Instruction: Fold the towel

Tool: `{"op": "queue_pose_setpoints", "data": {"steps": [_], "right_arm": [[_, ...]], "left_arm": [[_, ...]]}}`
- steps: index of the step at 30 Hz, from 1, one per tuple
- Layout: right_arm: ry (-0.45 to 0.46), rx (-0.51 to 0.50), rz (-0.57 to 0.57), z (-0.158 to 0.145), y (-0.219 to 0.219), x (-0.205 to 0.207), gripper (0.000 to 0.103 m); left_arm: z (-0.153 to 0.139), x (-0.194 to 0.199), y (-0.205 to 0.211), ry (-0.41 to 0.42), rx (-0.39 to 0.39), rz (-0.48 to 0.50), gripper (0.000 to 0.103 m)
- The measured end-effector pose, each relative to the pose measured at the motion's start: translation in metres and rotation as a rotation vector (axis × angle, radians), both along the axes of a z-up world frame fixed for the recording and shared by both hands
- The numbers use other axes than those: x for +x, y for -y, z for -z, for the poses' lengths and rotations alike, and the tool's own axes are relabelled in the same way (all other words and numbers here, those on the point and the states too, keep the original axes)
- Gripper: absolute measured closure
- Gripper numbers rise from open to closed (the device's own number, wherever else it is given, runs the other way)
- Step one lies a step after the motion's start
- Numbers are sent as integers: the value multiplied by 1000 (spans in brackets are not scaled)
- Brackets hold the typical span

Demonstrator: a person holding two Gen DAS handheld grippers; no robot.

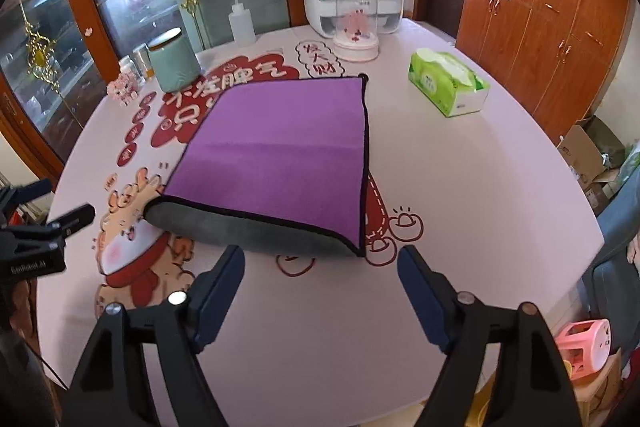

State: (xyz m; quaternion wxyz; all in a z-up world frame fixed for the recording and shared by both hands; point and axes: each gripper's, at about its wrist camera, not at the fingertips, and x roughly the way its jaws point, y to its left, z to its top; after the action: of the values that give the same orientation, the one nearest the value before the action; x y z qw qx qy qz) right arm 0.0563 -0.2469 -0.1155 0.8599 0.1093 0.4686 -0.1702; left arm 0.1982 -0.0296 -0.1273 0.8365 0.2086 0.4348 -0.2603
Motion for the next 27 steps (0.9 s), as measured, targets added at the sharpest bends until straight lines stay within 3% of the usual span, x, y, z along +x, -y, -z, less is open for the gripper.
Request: {"op": "queue_pose_setpoints", "data": {"steps": [5,15,20,24,27], "right_arm": [[-40,35,-66,29,18,12,32],[-116,136,-219,80,49,36,56],[-136,165,-260,91,56,44,66],[-140,147,-307,92,52,49,73],[-143,139,-336,92,51,51,76]], "left_arm": [[23,18,7,-52,-25,93,2],[69,48,26,-183,6,225,14],[84,59,35,-241,8,270,15],[90,66,40,-271,15,296,27],[94,70,42,-293,25,307,30]]}}
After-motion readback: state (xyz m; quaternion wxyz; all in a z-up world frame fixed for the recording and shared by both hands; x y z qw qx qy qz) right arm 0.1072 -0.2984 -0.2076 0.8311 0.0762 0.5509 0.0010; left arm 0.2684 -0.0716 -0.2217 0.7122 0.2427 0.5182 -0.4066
